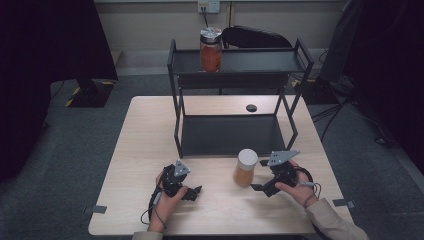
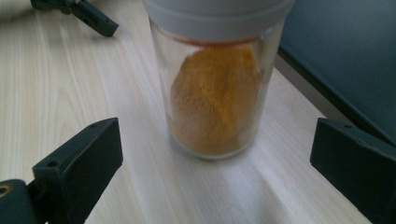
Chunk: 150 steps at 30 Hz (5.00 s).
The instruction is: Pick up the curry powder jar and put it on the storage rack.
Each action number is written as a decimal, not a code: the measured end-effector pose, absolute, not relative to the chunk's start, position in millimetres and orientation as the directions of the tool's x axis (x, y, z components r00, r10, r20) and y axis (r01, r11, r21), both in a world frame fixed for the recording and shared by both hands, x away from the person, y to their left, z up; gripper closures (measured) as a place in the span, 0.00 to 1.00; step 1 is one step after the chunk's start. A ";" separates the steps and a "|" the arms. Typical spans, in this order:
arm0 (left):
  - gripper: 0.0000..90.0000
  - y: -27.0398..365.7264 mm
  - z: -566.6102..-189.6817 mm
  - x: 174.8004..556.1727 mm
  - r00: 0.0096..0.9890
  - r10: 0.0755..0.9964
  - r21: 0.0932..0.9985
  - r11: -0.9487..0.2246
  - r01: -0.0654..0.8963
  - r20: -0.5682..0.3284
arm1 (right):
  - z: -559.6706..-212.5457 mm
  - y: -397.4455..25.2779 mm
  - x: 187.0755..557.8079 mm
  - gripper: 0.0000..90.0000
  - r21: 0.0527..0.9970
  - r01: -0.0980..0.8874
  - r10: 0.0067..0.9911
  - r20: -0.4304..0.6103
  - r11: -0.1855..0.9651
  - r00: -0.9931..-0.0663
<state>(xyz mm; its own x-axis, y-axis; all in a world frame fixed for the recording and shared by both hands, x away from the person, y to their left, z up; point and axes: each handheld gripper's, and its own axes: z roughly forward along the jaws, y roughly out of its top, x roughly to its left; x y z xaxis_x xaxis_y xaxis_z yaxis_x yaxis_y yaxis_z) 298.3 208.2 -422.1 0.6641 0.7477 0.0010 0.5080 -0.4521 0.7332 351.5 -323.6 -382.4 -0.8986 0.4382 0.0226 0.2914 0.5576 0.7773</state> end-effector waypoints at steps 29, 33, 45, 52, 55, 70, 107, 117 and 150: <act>0.00 208.4 -421.9 298.6 0.666 0.746 0.732 -0.454 0.507 0.002 | -396.9 -311.7 350.2 0.25 0.879 0.313 0.490 0.108 0.360 -0.865; 0.00 208.5 -421.9 298.6 0.666 0.746 0.732 -0.455 0.507 0.002 | -398.6 -310.8 350.5 0.30 0.885 0.300 0.490 0.096 0.357 -0.866; 0.00 208.6 -421.8 298.8 0.666 0.746 0.732 -0.455 0.507 0.001 | -393.4 -304.7 348.4 0.38 0.891 0.246 0.481 0.035 0.382 -0.876; 0.00 208.5 -421.9 298.6 0.666 0.746 0.733 -0.454 0.507 0.002 | -389.6 -304.2 348.1 0.39 0.886 0.259 0.489 0.042 0.386 -0.871; 0.00 208.5 -421.9 298.6 0.666 0.746 0.732 -0.455 0.507 0.002 | -388.4 -305.1 348.5 0.39 0.884 0.268 0.495 0.048 0.384 -0.868; 0.00 208.5 -421.9 298.6 0.666 0.746 0.733 -0.454 0.507 0.002 | -367.8 -310.8 358.2 0.39 0.874 0.290 0.489 0.071 0.389 -0.869; 0.00 208.5 -422.0 298.5 0.665 0.746 0.733 -0.454 0.507 0.002 | -285.1 -302.0 384.8 0.39 0.890 0.280 0.535 0.050 0.359 -0.844; 0.00 208.5 -422.0 298.5 0.665 0.746 0.733 -0.454 0.507 0.002 | -263.5 -298.2 390.2 0.39 0.900 0.281 0.546 0.058 0.334 -0.836; 0.00 208.5 -422.0 298.6 0.665 0.747 0.733 -0.453 0.508 0.001 | -193.5 -292.8 404.6 0.39 0.909 0.232 0.545 0.006 0.345 -0.838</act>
<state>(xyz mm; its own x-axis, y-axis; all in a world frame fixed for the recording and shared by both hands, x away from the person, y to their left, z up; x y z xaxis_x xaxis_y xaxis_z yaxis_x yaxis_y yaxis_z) 298.6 208.5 -422.0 0.6653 0.7465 0.0008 0.5076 -0.4531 0.7328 404.6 -292.8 -193.5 -0.8381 0.5455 0.0065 0.2318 0.3453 0.9094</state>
